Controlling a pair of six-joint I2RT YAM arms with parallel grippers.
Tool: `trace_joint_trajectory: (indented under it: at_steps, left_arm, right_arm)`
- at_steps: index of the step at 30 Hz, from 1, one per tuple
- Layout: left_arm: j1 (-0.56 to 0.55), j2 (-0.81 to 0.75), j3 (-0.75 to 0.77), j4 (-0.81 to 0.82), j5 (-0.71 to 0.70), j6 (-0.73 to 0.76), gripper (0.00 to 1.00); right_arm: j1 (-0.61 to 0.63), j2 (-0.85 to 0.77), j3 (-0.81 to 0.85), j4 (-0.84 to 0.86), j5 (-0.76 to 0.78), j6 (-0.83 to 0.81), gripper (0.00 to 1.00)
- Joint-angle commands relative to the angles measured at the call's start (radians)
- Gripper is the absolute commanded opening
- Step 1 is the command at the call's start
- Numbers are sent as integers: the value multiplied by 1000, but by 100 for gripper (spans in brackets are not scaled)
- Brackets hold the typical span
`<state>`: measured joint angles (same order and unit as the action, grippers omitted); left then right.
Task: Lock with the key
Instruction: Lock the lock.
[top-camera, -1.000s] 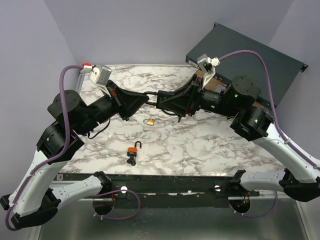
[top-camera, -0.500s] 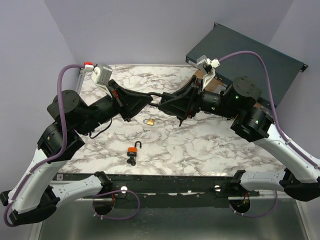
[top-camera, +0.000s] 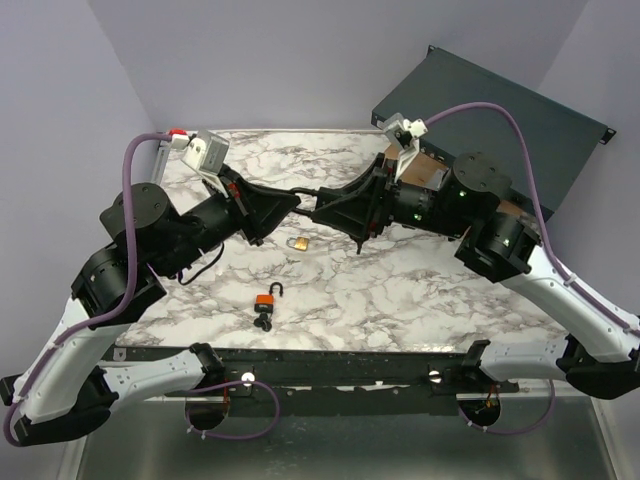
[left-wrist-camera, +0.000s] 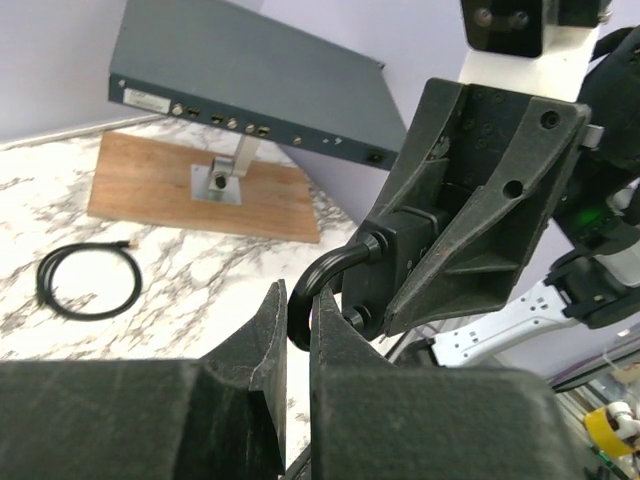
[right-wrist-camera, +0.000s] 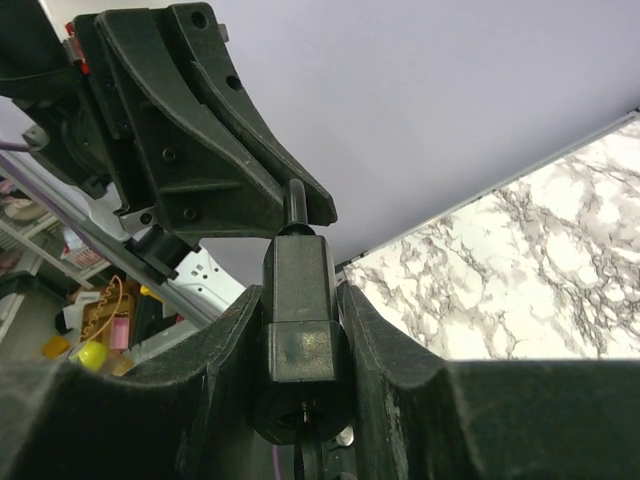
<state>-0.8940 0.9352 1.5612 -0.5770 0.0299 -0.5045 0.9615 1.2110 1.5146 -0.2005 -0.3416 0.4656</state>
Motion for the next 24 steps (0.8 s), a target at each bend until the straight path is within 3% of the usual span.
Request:
trace_joint_trajectory:
  at_steps: [1,3,15,21,24]
  left_arm:
    - [-60,84,14,-65,78,-19,2]
    - [-60,92,15,-80,58,-6,8]
    - [-60,108,33,-110,-2,54,18]
    - [-60,103,27,-87,11,70,18]
    - [-60,100,23,-76,7,72,6]
  right_arm:
    - [23,81,-8,3,57,-64,1]
    - [24,86,1,-8,51,-76,1]
    - [25,79,16,-25,20,-93,1]
    - [25,73,12,-22,5,-90,1]
    - [26,68,8,-22,3,-89,1]
